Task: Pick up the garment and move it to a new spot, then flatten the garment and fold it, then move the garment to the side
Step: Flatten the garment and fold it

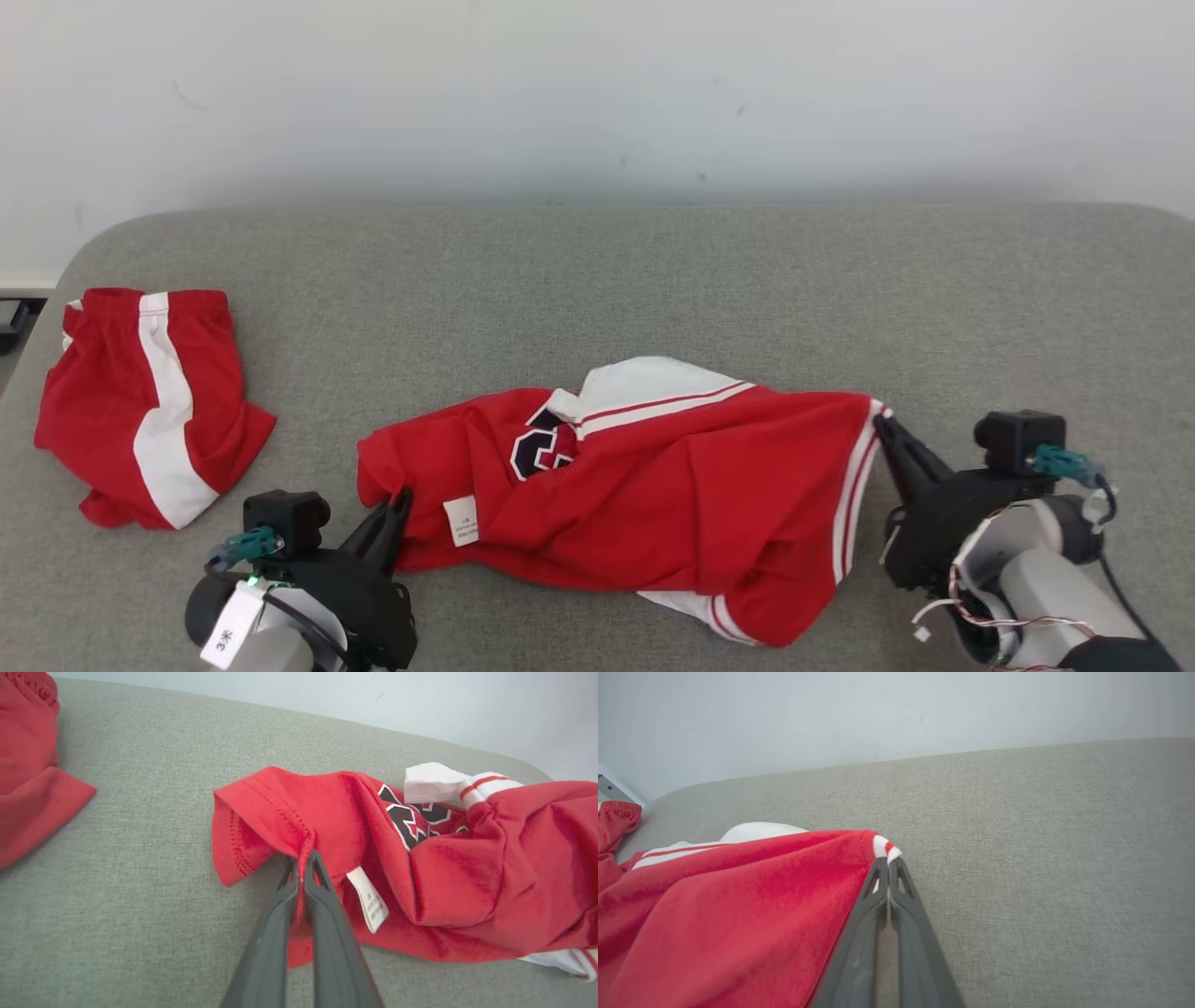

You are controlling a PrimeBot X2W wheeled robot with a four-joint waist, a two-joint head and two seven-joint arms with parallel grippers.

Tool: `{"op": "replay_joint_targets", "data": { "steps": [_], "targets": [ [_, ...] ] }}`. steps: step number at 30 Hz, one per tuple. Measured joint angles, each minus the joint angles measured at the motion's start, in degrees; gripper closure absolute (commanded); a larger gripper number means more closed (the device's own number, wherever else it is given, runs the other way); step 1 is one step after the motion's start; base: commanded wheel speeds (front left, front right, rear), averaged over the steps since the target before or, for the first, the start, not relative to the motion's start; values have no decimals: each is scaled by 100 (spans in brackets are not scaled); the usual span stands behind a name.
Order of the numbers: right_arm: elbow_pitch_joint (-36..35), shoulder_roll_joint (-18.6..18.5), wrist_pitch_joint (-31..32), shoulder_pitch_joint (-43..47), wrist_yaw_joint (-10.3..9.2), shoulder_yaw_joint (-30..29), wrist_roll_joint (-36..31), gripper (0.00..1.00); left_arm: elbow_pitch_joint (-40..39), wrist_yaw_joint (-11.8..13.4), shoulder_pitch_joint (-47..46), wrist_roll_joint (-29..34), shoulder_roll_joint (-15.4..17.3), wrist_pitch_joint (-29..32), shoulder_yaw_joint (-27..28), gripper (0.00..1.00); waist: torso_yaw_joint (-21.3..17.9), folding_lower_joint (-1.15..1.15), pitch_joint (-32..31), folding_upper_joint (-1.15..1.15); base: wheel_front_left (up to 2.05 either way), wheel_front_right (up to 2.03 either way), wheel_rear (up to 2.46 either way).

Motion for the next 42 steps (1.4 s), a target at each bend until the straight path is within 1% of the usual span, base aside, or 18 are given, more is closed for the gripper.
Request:
{"op": "replay_joint_targets", "data": {
  "steps": [5, 9, 11, 14, 22, 31, 36, 38, 39, 40, 41, 42],
  "targets": [
    [-69, -446, -144, -6, -126, -196, -143, 100, -74, 102, 15, 10, 144, -15, 66, 100, -96, 0, -95, 0, 0, 0, 0],
    [-163, -891, -245, 7, -272, -401, -271, 100, -215, 149, 25, 26, 168, -22, 83, 100, -144, 0, -133, 0, 0, 0, 0],
    [-201, -1014, -287, 43, -299, -453, -310, 100, -260, 163, 37, 26, 176, -23, 93, 100, -151, 0, -133, 0, 0, 0, 0],
    [-270, -993, -286, 173, -319, -414, -316, 100, -301, 196, 154, 26, 208, -23, 112, 100, -162, 0, -107, 0, 0, 0, 0],
    [-189, -676, -226, 720, -344, -313, -205, 100, -380, 196, 398, 26, 163, -23, 26, 100, -156, 0, -51, 0, 0, 0, 0],
    [-79, -648, -69, 856, -399, -235, -199, 100, -391, 237, 393, 26, 140, -13, -10, 100, -145, 0, -74, 0, 0, 0, 0],
    [-32, -649, 22, 856, -402, -190, -199, 100, -248, 246, 404, 44, 144, 88, -93, 100, -165, 0, -99, 0, 0, 0, 0],
    [-25, -648, 45, 856, -438, -174, -199, 100, -220, 253, 426, 45, 141, 125, -124, 100, -170, 0, -110, 0, 0, 0, 0],
    [-23, -648, 70, 856, -444, -172, -200, 100, -218, 255, 454, 45, 141, 131, -124, 95, -172, 0, -117, 0, 0, 0, 0],
    [-20, -648, 73, 857, -445, -174, -199, 82, -216, 291, 491, 44, 140, 130, -116, 62, -173, 0, -124, 0, 0, 0, 0],
    [-20, -648, 74, 857, -450, -175, -199, 60, -212, 302, 508, 43, 138, 130, -111, 10, -173, 0, -132, 0, 0, 0, 0],
    [-21, -648, 75, 857, -450, -176, -199, 6, -213, 309, 505, 43, 138, 130, -97, 0, -172, 0, -140, 0, 0, 0, 0]
  ]
}}
